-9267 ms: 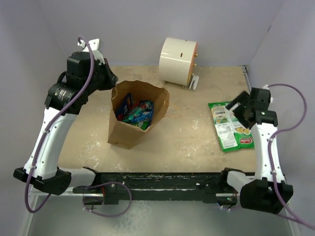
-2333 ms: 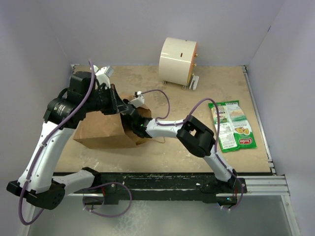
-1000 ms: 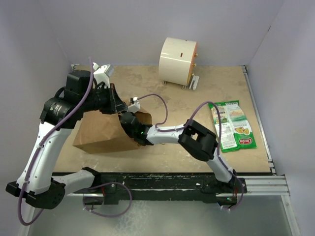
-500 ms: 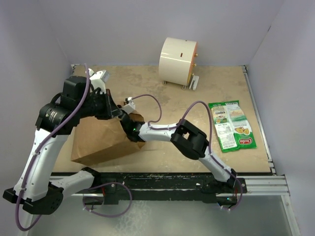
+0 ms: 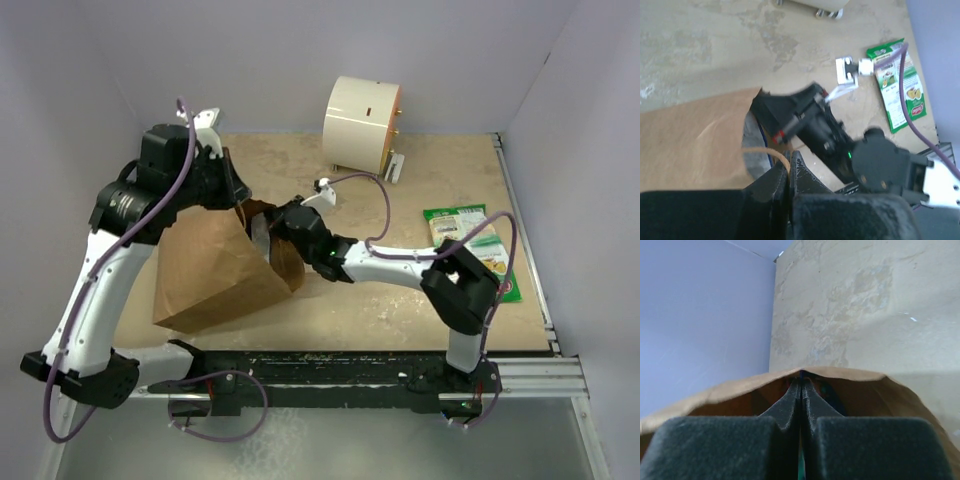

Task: Take the snacks out of the paper bag
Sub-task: Take out the snack from the paper bag.

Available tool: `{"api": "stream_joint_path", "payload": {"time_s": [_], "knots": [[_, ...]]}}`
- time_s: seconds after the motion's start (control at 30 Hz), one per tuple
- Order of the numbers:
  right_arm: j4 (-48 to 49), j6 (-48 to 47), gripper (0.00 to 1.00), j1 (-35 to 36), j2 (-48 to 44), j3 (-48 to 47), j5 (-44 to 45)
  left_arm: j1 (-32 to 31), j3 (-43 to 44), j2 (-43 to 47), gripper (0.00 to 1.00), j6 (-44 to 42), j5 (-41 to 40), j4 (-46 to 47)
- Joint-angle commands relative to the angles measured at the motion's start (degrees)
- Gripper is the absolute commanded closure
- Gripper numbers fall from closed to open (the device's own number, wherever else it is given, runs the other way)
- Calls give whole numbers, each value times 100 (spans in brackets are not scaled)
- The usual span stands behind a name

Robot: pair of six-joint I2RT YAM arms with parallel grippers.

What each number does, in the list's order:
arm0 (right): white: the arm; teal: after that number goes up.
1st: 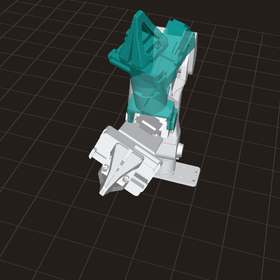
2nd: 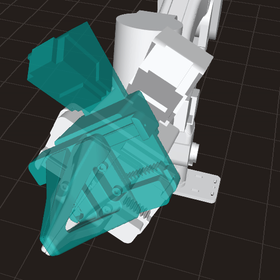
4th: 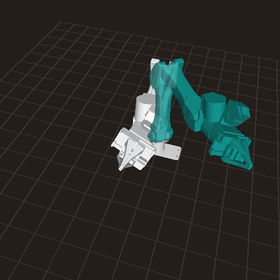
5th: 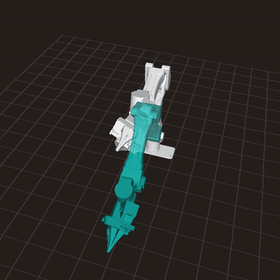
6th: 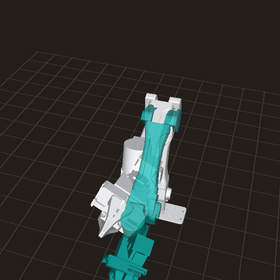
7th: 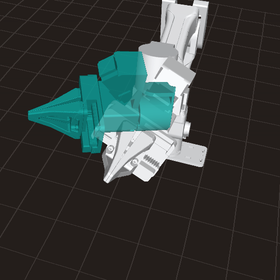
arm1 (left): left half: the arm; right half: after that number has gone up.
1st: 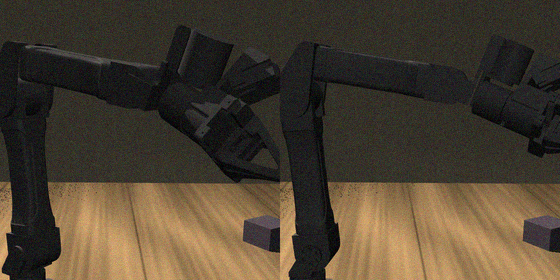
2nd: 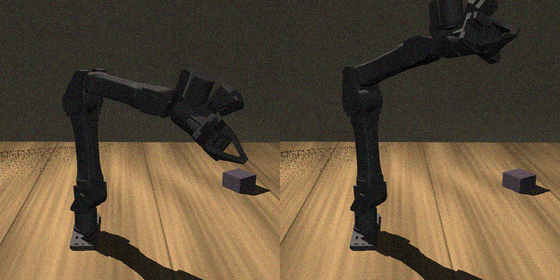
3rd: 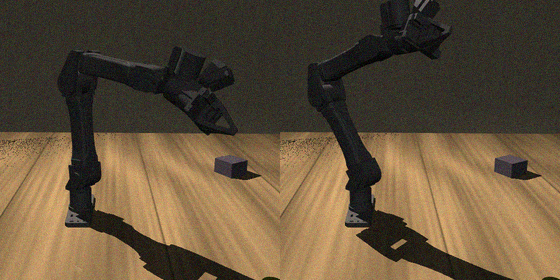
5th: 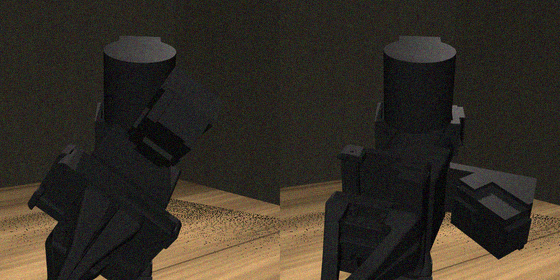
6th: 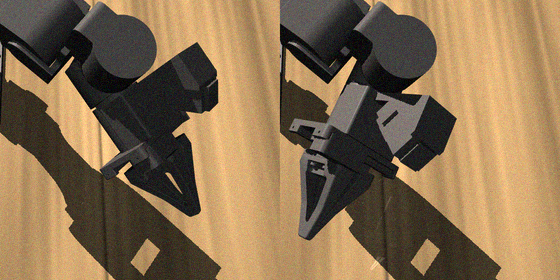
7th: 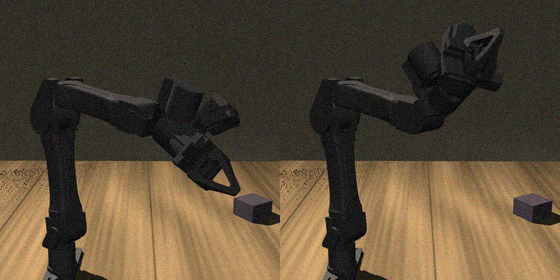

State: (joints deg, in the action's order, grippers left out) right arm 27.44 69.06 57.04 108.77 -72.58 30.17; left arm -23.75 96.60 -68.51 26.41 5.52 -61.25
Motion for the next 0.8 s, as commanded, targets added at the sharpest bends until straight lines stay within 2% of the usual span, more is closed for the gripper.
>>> {"api": "stream_joint_path", "payload": {"time_s": [0.0, 0.17, 0.3, 0.47, 0.6, 0.77], "knots": [[282, -573, 100, 49, -808, 675, 289, -20, 502, -386, 100, -77, 440, 1030], [758, -1890, 100, 29, -1608, 1404, -192, -19, 104, -303, 100, 384, 1450, 1438], [916, -2830, 100, -24, -2281, 2038, -657, -22, -579, 251, 100, 621, 1628, 1116], [965, -2578, 100, -164, -2144, 2011, -1244, -21, -1384, 988, 100, 848, 1708, 1013], [1065, -2063, 100, -159, -2150, 2352, -1136, -16, -1362, 1265, 100, 962, 1360, 1022], [907, -1895, 96, -186, -1917, 2504, -1323, -16, -1268, 1273, 100, 1131, 1409, 1172]]}}
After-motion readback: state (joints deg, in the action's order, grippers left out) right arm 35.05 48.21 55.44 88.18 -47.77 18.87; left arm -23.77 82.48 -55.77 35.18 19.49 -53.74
